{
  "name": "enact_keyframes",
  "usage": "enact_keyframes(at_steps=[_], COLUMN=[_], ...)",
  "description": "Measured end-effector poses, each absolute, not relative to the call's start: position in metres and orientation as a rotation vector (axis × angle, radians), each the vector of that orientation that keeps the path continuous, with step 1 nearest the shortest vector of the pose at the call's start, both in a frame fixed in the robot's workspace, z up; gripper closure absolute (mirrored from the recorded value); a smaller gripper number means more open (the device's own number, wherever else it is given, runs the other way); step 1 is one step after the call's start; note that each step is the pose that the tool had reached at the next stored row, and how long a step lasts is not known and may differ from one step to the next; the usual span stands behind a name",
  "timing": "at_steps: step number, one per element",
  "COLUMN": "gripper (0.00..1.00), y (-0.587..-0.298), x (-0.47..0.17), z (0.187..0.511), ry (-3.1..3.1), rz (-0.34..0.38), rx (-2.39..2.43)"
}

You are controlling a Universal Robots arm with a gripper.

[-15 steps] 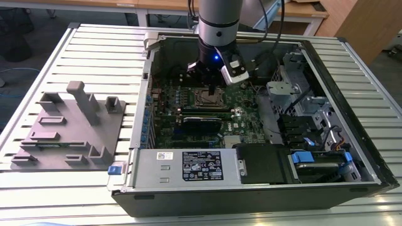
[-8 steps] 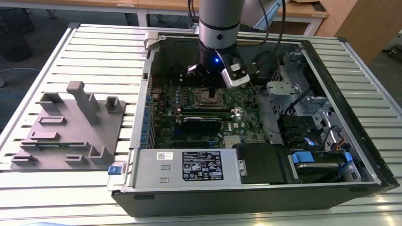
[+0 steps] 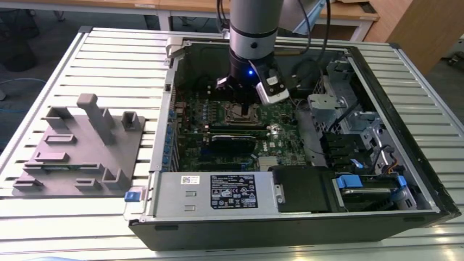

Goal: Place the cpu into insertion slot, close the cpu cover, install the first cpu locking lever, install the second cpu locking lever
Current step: 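Install the second cpu locking lever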

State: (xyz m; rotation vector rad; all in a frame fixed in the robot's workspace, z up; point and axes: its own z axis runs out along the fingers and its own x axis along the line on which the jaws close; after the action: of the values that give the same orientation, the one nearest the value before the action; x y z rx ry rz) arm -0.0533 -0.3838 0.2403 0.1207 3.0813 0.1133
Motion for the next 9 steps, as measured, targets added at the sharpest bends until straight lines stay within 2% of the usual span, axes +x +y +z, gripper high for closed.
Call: enact_keyframes(at_steps=[9], gripper=[0.89], y=[-0.3860], x=[-0.0615], z=[0.2393], ry=[3.081], rz=[0.113], rx=[0.121])
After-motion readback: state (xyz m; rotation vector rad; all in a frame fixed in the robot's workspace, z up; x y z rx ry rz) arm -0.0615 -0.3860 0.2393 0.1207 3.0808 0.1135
